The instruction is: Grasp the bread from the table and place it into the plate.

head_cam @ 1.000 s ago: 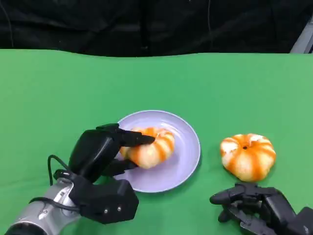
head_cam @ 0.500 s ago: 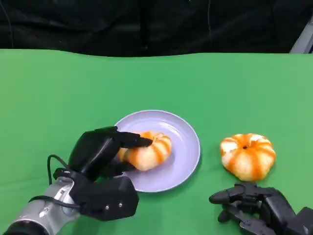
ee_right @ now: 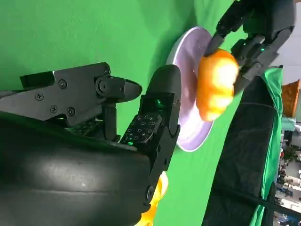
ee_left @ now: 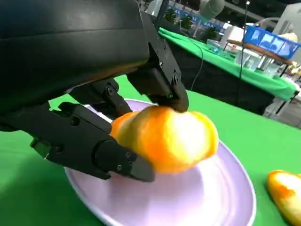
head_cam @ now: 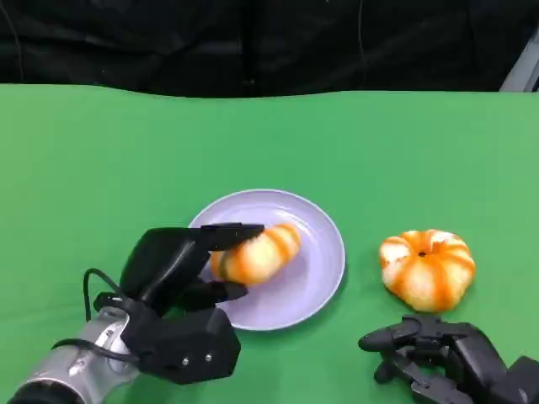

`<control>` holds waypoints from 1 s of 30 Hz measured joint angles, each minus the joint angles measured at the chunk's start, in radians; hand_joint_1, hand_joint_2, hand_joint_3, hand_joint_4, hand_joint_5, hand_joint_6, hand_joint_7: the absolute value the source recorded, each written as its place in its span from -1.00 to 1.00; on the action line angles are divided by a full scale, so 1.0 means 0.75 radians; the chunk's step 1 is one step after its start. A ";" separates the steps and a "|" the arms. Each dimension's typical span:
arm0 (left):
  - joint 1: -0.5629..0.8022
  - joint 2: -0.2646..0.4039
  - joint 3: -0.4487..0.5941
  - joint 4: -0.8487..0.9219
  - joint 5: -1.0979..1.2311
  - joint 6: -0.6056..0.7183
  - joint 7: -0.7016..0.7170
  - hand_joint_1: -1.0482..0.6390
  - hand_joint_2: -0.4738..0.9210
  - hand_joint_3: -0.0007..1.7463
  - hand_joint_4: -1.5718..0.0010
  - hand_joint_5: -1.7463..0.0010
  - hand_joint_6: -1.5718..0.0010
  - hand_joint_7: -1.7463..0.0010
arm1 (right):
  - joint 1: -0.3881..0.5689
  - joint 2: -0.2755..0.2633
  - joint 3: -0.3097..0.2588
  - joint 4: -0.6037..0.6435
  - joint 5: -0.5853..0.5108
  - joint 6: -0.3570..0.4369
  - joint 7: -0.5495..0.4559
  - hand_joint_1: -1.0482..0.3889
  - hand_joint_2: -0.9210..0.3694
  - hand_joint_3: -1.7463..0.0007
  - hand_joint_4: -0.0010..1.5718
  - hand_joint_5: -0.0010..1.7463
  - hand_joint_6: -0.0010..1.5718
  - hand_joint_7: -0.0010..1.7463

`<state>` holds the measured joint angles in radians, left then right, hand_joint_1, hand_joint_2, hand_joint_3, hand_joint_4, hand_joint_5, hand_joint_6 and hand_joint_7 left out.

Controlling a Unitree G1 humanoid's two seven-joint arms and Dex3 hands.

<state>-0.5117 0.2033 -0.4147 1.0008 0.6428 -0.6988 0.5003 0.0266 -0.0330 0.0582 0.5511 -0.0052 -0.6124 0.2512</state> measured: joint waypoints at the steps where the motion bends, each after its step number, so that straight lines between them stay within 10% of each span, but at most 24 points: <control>1: 0.000 0.000 0.001 0.000 -0.008 -0.011 -0.001 -0.63 1.00 -0.30 0.06 1.00 0.33 1.00 | 0.000 0.000 0.000 0.000 0.000 0.000 0.000 0.35 -1.00 0.57 0.04 0.32 0.37 -0.57; 30: 0.012 0.030 0.056 -0.046 -0.124 -0.058 -0.238 -0.84 1.00 -0.11 0.41 0.97 0.64 1.00 | -0.001 0.009 0.002 0.010 -0.006 0.000 -0.005 0.36 -1.00 0.56 0.03 0.30 0.37 -0.59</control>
<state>-0.5030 0.2257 -0.3730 0.9659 0.5498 -0.7421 0.3221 0.0259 -0.0261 0.0596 0.5586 -0.0095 -0.6123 0.2471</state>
